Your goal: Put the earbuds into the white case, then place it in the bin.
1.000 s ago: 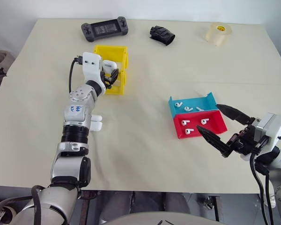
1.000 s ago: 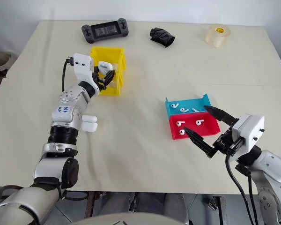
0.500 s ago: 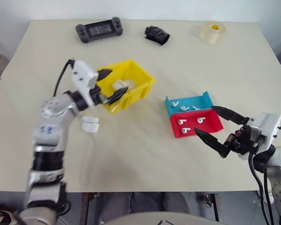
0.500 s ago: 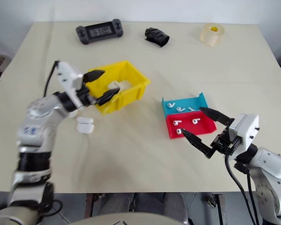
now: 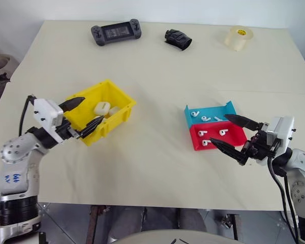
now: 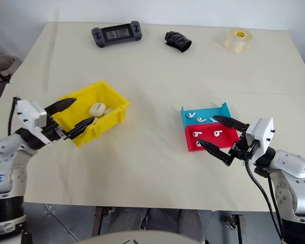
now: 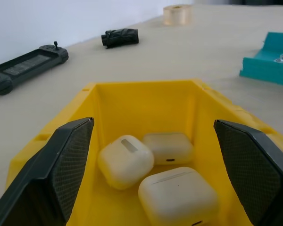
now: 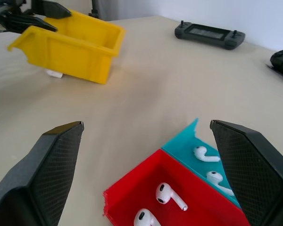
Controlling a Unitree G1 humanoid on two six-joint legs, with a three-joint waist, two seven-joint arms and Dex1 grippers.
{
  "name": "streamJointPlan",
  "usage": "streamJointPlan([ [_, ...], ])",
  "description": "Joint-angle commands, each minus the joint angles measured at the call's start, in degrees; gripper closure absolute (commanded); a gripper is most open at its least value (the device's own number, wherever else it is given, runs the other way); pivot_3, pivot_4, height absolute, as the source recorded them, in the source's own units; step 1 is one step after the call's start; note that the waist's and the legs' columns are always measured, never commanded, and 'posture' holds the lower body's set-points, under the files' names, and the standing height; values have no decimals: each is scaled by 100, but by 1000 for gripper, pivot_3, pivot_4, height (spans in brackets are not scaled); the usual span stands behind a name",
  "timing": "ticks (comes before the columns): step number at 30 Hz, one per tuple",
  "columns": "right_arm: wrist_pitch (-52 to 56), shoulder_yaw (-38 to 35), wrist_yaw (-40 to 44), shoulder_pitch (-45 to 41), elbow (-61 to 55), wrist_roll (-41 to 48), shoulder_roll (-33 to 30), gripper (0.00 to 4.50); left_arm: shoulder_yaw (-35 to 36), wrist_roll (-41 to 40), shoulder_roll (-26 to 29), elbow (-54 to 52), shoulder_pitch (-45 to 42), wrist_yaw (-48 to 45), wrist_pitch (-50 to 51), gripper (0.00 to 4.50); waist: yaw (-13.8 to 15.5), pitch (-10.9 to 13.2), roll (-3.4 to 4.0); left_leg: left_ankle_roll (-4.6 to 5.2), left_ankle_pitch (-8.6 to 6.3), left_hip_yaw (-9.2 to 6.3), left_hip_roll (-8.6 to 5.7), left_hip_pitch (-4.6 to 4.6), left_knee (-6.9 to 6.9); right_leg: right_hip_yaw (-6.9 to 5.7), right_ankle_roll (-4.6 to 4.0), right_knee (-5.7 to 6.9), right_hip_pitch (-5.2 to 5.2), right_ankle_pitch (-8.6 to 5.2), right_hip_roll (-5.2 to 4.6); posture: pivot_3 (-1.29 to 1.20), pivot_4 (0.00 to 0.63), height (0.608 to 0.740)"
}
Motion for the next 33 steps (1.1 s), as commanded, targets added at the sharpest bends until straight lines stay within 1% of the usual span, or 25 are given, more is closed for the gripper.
streamJointPlan([
  [1,-157,-52,11,-92,13,-22,-5,0,-220,66,-499,92,-641,882,267,12,5,-1,-2,1,0,-4,-2,-1,5,1,-1,2,-1,0,0,0,150,740],
  [4,-189,12,9,-139,55,-102,6,0,-527,216,-723,438,-1066,1045,414,12,-30,-3,-6,0,0,-6,-3,-5,12,0,0,14,-3,1,0,0,150,740],
  [6,-211,35,-21,-175,75,-135,16,0,-778,577,-833,985,-1436,1314,342,12,-45,-4,-7,0,0,2,0,-8,2,0,0,22,-6,1,-1,0,150,740],
  [9,-189,48,-103,-228,83,-132,45,0,-883,670,-1208,1790,-1972,1490,-6,12,-45,-4,-7,0,0,10,1,-8,0,-6,1,21,-10,1,-1,0,150,740],
  [12,-210,86,-134,-242,66,-180,40,0,-1037,827,-1382,2335,-2268,1480,-154,12,-39,-3,-7,1,0,11,1,-10,1,-8,2,21,-11,2,-1,0,150,740],
  [15,-189,81,-200,-242,29,-179,68,0,-1080,822,-1469,2533,-2369,1472,-129,12,-39,-3,-8,1,0,10,1,-11,2,-7,3,23,-12,2,-1,0,150,740],
  [19,-193,45,-248,-192,-9,-156,83,0,-1158,862,-1476,2331,-2247,1411,-226,1006,-36,-3,-8,1,0,9,1,-11,2,-5,3,22,-12,3,-1,0,150,740],
  [22,-188,22,-265,-117,-45,-131,86,0,-1134,832,-1416,2117,-2132,1405,-212,2086,-49,-3,-8,1,0,10,1,-11,0,-5,3,22,-13,3,-1,0,150,740],
  [23,-195,11,-267,-89,-55,-124,86,0,-1078,796,-1394,1962,-2068,1416,-274,2333,-52,-3,-8,0,0,11,3,-11,0,-6,3,23,-15,3,-1,0,150,740],
  [25,-204,1,-273,-51,-73,-119,82,0,-1029,742,-1244,1616,-1911,1288,-328,2333,-65,-3,-8,0,0,12,5,-11,0,-6,3,22,-17,3,-1,0,150,740],
  [28,-192,-48,-273,-50,-86,-76,58,0,-848,451,-959,999,-1644,962,-283,2333,-103,-3,-7,0,0,12,7,-11,-1,-6,3,22,-19,3,0,0,150,740],
  [31,-156,-106,-189,-44,-105,-1,-17,0,-616,-55,-474,283,-1243,403,48,1739,-170,-3,-7,0,0,11,11,-10,-4,-6,3,22,-20,3,0,0,150,740],
  [33,-124,-117,-38,-14,-127,42,-126,0,-426,-395,-37,-144,-852,-49,274,1141,-181,-3,-6,0,0,11,11,-5,-8,-4,3,22,-20,2,0,0,150,740],
])
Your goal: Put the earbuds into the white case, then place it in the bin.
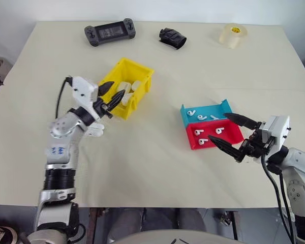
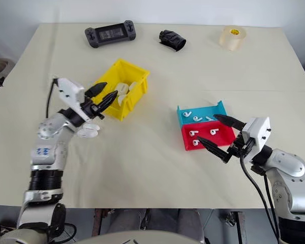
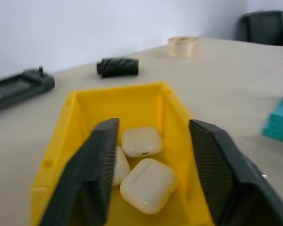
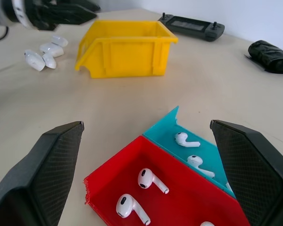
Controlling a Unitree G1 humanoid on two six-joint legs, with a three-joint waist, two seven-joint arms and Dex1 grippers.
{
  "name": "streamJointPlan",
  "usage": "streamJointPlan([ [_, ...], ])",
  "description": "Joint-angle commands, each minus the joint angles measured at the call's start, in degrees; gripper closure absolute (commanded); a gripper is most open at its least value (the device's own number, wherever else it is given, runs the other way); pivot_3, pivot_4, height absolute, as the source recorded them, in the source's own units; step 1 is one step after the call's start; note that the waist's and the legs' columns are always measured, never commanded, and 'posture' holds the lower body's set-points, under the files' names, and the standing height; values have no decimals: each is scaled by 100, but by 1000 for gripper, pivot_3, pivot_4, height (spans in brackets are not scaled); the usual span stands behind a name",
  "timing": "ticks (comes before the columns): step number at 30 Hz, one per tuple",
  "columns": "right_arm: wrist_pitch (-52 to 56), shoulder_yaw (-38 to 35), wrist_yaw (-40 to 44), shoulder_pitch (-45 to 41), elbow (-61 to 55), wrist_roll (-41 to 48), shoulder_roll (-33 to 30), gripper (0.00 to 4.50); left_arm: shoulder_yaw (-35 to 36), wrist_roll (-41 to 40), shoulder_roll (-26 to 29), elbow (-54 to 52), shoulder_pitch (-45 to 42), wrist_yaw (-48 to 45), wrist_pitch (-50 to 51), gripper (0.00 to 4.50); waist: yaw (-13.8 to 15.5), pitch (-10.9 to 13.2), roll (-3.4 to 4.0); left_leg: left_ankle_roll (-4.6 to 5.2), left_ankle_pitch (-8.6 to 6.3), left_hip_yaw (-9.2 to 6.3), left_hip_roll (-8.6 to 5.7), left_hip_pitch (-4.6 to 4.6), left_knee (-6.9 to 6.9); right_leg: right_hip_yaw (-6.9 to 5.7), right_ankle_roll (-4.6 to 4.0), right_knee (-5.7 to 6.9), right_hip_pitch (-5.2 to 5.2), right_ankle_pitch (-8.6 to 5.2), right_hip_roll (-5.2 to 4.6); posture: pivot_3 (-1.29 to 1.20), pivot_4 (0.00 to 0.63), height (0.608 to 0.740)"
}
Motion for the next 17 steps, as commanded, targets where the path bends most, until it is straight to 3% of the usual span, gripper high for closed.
streamJointPlan([
  [1,-8,-219,258,56,-243,209,-219,0,397,-675,640,-873,576,-802,360,822,-5,1,1,0,0,0,0,0,-1,0,0,-2,0,0,0,0,150,740],
  [4,29,-361,516,145,-248,314,-446,0,743,-795,1273,-1167,1379,-1456,290,16,-6,3,5,0,0,-1,0,2,-9,2,-1,-7,2,0,2,0,150,740],
  [7,-56,-527,813,233,-81,351,-633,0,1082,-758,1649,-1251,2193,-1953,-4,16,-1,6,11,0,0,0,0,6,-19,2,-2,-23,8,-1,4,0,150,740],
  [11,-164,-550,1027,157,212,287,-672,0,1357,-553,1664,-1466,2918,-1922,-247,16,52,7,11,0,0,-5,-1,8,-11,1,-3,-42,18,-1,4,0,150,740],
  [17,-120,-410,978,-107,340,246,-580,0,1190,-523,1418,-1590,2754,-1483,-295,16,130,6,11,0,0,5,-1,6,-8,4,-3,-54,21,-1,3,0,150,740],
])
